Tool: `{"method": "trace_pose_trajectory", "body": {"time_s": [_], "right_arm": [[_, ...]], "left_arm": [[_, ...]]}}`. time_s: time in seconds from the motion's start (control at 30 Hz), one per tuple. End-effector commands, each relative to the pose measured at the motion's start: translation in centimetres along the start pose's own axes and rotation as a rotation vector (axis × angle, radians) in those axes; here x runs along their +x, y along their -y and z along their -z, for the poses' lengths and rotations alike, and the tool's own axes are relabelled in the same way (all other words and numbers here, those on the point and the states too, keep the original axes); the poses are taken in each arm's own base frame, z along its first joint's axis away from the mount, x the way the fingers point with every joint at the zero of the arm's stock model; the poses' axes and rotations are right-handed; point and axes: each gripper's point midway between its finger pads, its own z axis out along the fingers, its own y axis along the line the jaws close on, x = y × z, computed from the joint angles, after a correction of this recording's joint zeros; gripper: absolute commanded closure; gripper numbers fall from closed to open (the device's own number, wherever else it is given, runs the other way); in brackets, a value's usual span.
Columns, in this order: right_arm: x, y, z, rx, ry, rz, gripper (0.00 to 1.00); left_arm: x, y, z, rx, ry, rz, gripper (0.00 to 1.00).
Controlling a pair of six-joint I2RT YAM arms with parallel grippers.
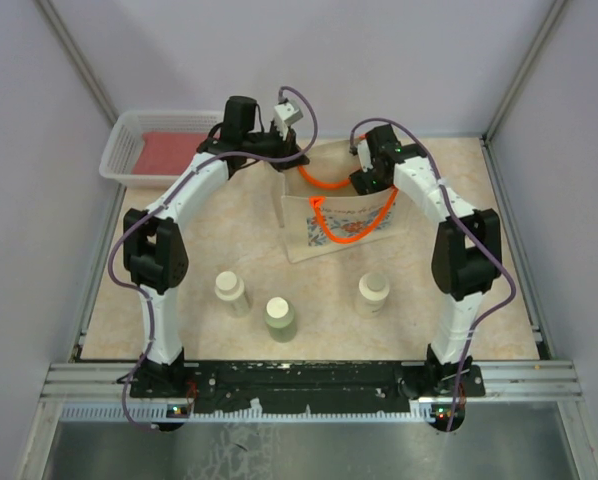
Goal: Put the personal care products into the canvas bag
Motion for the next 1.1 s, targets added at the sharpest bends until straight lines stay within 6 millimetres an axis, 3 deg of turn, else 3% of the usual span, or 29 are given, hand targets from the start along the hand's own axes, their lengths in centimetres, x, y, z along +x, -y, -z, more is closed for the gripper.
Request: {"method": "trace_pose_trajectory", "body": {"time_s": [0.0, 0.07, 0.17, 0.37, 0.5, 0.6, 0.7, 0.8, 0.87, 1.0, 1.07], "right_arm": [[-0.9, 4.1, 3.4, 0.103, 0.085, -0.107, 0.38], [-1.3, 4.1, 3.9, 0.100, 0.102, -0.109, 0.26], [-1.9, 4.2, 4.7, 0.092, 0.132, -0.115, 0.16], [-3.8, 4.3, 7.3, 0.081, 0.218, -0.148, 0.08], [-5.7, 4.6, 11.3, 0.070, 0.334, -0.186, 0.06], [-6.6, 4.6, 16.4, 0.062, 0.468, -0.208, 0.03], [-6.5, 4.1, 20.1, 0.034, 0.552, -0.207, 0.01], [-5.8, 2.7, 22.4, -0.022, 0.610, -0.199, 0.01], [-5.2, 1.9, 22.7, -0.053, 0.636, -0.199, 0.01], [-4.0, 1.1, 20.9, -0.063, 0.589, -0.207, 0.01], [-3.9, 0.6, 21.5, -0.064, 0.601, -0.198, 0.01]], "left_arm": [[-1.0, -1.8, 1.7, -0.050, 0.008, -0.024, 1.00], [-1.0, -1.8, 1.7, -0.047, 0.009, -0.025, 1.00], [-1.1, -1.7, 1.7, -0.045, 0.010, -0.024, 1.00], [-1.1, -1.8, 1.6, -0.046, 0.010, -0.026, 1.00], [-1.0, -1.9, 1.6, -0.049, 0.009, -0.025, 1.00], [-1.0, -1.9, 1.6, -0.051, 0.008, -0.025, 1.00], [-0.8, -2.0, 1.6, -0.053, 0.006, -0.024, 1.00], [-0.7, -2.0, 1.4, -0.053, 0.005, -0.022, 1.00], [-0.8, -2.1, 1.4, -0.054, 0.007, -0.024, 1.00], [-0.9, -2.3, 1.4, -0.061, 0.013, -0.028, 1.00], [-1.0, -2.4, 1.3, -0.068, 0.013, -0.031, 1.00]]}}
